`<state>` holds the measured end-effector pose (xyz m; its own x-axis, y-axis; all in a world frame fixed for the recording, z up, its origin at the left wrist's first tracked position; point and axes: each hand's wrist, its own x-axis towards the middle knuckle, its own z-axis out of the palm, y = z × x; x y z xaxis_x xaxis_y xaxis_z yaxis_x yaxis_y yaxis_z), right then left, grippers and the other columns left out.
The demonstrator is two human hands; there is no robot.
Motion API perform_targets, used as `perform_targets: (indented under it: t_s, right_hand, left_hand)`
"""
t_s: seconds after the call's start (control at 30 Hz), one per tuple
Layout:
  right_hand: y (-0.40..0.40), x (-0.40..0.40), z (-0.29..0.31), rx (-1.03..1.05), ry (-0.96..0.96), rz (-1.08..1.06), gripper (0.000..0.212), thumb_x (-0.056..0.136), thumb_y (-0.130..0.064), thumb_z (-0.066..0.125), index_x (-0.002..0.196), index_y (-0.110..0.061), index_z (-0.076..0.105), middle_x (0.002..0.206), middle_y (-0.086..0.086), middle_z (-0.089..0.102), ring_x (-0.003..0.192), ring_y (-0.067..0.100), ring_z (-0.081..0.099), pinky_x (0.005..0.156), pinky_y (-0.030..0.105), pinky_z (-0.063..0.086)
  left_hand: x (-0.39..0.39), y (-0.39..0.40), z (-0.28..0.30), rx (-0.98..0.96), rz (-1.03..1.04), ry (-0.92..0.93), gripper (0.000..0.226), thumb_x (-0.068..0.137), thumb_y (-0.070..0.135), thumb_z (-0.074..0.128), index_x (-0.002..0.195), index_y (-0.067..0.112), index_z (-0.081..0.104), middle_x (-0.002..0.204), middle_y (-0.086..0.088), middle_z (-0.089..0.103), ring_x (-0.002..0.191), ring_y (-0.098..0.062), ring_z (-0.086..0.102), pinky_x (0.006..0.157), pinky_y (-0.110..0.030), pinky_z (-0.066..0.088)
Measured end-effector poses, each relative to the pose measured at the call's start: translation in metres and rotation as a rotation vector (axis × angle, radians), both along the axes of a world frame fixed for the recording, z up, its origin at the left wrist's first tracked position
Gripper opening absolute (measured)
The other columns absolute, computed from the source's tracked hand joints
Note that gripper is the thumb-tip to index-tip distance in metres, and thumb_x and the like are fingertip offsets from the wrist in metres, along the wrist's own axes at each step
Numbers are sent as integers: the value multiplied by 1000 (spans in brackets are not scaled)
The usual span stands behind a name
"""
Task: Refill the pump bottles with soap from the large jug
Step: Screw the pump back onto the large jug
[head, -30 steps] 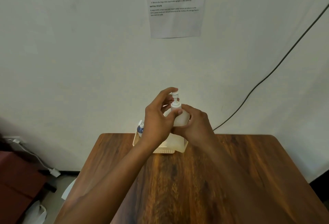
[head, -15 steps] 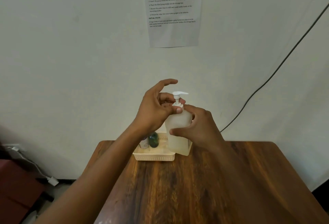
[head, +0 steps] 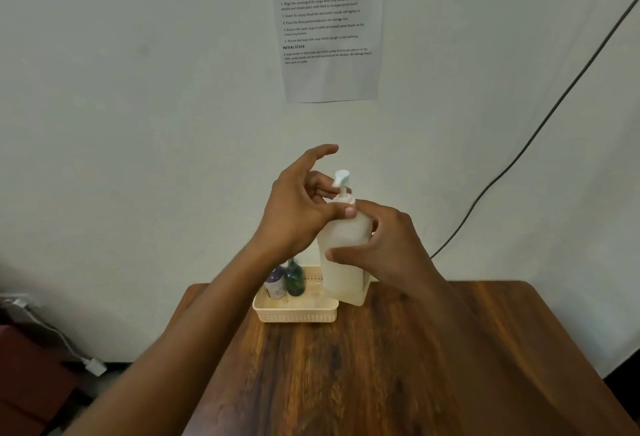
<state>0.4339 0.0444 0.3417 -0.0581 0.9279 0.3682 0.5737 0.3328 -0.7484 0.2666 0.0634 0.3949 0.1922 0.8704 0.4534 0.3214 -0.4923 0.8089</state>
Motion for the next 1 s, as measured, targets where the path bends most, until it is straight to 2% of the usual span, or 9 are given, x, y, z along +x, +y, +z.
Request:
perform_targets:
  t_s: [0.07,0.2,0.27,0.37,0.5,0.67,0.77,0.87,1.0]
  right_hand:
    - [-1,3,1,-39,14,36,84,52,-69,78,127,-38,56,112,-22,60,96,10,63,77,23,57]
    - [1,5,6,-81,68,63,78,61,-54,88,129,-36,57,116,-15,63,97,11,64,82,32,60]
    - [0,5,9,-67,65,41,77,61,-53,89,129,-37,56,117,-15,63,97,11,64,81,31,60]
    - [-1,3,12,-32,26,0,73,62,-53,88,127,-37,58,119,-15,64,99,11,63,82,31,59]
    - [-3,-1,14,-9,6,31,67,61,-53,86,122,-36,62,114,-16,68,98,8,64,83,34,60]
    - [-4,14,17,-164,102,177,82,56,-49,91,130,-35,59,115,-16,67,100,12,67,82,37,61]
    - [-5,20,22,-213,138,238,84,55,-47,93,130,-37,58,112,-16,69,100,13,68,81,37,62]
    - [-6,16,24,-165,93,156,76,54,-50,91,123,-38,60,111,-19,67,97,12,67,81,35,62]
    - [-7,9,24,-79,1,28,72,57,-54,88,121,-39,59,116,-17,65,98,12,64,82,33,60]
  left_hand:
    - [-7,1,7,-94,-191,-38,81,83,1,84,152,23,48,103,-2,82,101,-12,77,98,-28,57]
    - [-14,6,14,-189,-368,-71,79,92,-6,71,158,23,38,119,-8,79,116,-22,74,102,-36,58]
    - [-13,6,13,-129,-260,-11,79,90,6,78,156,29,41,122,-1,77,114,-13,72,100,-32,58]
    - [-2,1,5,-9,14,16,81,75,29,93,146,31,53,106,8,72,93,-6,69,81,-15,58]
    - [9,-6,-4,56,116,30,84,69,32,96,142,32,55,89,12,69,80,-9,66,74,-13,54]
    - [-8,-3,10,-87,-290,-10,87,85,0,81,155,33,40,102,-1,81,100,-22,77,97,-29,58]
    - [-13,-2,16,-165,-430,-20,87,92,-5,71,160,32,30,116,-6,79,111,-26,75,103,-33,56]
    - [-11,-3,17,-71,-280,78,87,92,11,77,160,37,29,119,8,77,108,-16,73,100,-31,57]
    - [9,-12,10,73,47,84,91,74,36,93,151,35,44,92,16,65,89,-1,64,79,-16,54]
